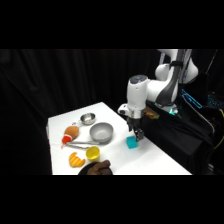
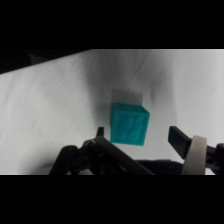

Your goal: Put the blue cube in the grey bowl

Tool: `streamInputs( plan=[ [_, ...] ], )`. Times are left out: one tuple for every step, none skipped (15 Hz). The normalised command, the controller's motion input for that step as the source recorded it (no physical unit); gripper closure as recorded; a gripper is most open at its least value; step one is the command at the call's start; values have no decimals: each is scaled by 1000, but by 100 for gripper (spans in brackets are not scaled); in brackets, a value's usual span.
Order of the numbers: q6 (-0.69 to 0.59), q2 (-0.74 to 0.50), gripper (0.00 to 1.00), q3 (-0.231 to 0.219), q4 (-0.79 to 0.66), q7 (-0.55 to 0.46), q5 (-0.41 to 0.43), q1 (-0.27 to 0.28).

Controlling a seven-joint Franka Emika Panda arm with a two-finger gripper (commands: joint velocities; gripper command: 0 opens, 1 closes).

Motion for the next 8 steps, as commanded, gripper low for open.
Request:
streamInputs(
  plan=[
    [272,171,0,-113,0,229,-154,128],
    [280,183,0,-134,7,224,-158,142],
    [286,197,0,-154,17,217,-152,153],
    [286,215,0,-168,33,194,-137,162],
    [288,221,0,-172,44,162,-113,168],
    [293,234,0,-163,59,128,-68,168],
    [299,236,0,-205,70,170,-113,208],
    [276,235,0,-192,83,139,-64,206]
  ],
)
